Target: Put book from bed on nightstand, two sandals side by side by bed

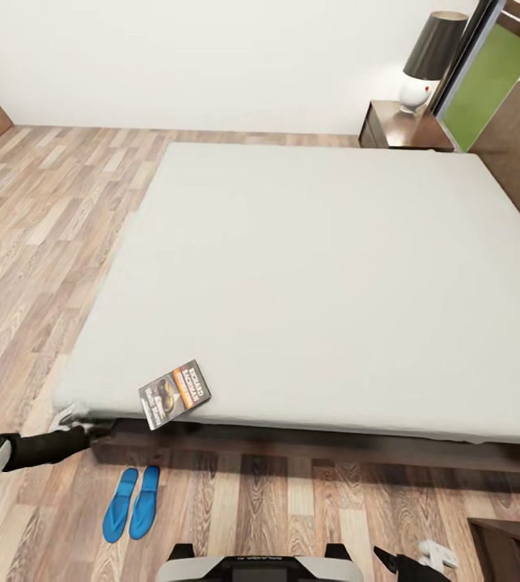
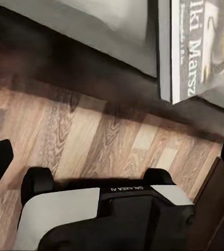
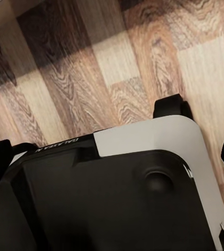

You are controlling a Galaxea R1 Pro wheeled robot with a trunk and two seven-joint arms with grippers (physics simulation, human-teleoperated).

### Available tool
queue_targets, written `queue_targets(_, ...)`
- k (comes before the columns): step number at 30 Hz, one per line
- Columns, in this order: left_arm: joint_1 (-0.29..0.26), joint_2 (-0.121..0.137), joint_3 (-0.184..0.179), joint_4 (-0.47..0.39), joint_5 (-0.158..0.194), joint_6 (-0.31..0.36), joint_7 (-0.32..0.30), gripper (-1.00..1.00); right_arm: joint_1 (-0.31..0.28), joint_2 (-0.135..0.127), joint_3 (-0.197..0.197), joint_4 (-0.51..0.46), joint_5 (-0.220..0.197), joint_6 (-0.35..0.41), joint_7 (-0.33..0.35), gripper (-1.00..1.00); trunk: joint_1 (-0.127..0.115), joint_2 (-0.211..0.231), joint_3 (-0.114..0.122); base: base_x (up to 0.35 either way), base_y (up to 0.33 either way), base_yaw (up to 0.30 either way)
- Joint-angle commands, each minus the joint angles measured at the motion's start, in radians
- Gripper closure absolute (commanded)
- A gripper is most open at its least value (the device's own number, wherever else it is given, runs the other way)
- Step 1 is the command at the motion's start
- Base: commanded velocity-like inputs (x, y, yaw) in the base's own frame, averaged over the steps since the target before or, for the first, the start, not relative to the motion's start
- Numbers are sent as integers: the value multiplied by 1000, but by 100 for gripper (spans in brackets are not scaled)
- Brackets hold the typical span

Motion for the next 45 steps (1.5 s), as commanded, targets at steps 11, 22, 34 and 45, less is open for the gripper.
queue_targets(11,94,-78,1,305,-92,-459,-74,-100,-1,0,-8,2,8,-4,4,-100,-42,77,34,0,0,0)
queue_targets(22,161,-123,5,314,-21,-588,-44,-100,-1,0,-8,-4,5,-3,46,-100,-84,154,69,0,0,0)
queue_targets(34,166,-127,5,313,-17,-598,-39,-100,-1,-51,-8,-4,10,-2,475,-100,-100,182,81,0,0,0)
queue_targets(45,166,-128,5,314,-15,-598,-39,-100,-1,-74,-8,-1,8,-1,507,-100,-100,182,81,0,0,0)
